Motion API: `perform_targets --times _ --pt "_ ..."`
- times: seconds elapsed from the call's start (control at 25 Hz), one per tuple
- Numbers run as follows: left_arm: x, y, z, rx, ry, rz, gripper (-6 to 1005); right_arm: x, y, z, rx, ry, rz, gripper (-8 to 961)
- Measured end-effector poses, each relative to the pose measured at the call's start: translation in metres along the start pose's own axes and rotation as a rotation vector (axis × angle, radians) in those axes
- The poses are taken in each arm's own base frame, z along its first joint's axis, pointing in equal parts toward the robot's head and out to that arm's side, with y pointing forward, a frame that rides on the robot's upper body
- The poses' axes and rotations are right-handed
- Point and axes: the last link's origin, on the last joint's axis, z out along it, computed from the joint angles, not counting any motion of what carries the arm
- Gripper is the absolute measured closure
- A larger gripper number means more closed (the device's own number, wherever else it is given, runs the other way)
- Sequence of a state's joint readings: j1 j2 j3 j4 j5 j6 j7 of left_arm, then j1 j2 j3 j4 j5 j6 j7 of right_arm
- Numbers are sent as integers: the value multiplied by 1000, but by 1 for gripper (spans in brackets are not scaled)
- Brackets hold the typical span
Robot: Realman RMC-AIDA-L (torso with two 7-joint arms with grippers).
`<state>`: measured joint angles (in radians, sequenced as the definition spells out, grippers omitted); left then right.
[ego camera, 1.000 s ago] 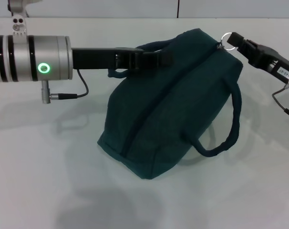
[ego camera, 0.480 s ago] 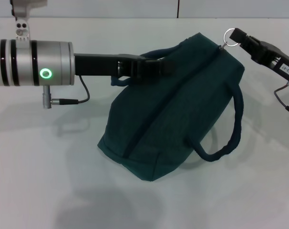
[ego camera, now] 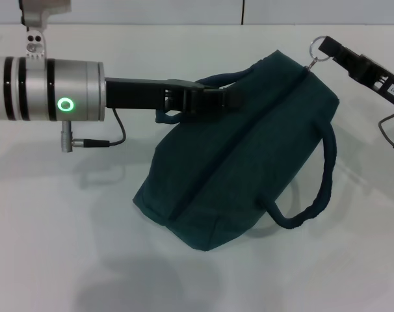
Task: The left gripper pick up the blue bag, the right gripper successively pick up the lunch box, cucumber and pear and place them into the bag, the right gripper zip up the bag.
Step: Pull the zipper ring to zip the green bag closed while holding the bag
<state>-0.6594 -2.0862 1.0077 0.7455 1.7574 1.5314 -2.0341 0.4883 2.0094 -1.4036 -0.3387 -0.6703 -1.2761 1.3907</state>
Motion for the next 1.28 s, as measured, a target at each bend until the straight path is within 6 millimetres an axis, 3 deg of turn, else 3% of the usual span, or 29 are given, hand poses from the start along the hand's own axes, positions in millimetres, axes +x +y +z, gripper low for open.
perform_targets --times 0.6,1.28 --pt "4 15 -4 -108 42 32 941 3 -7 -2 47 18 -2 916" --pt "2 10 -8 -79 79 29 937 2 1 -4 -11 5 1 914"
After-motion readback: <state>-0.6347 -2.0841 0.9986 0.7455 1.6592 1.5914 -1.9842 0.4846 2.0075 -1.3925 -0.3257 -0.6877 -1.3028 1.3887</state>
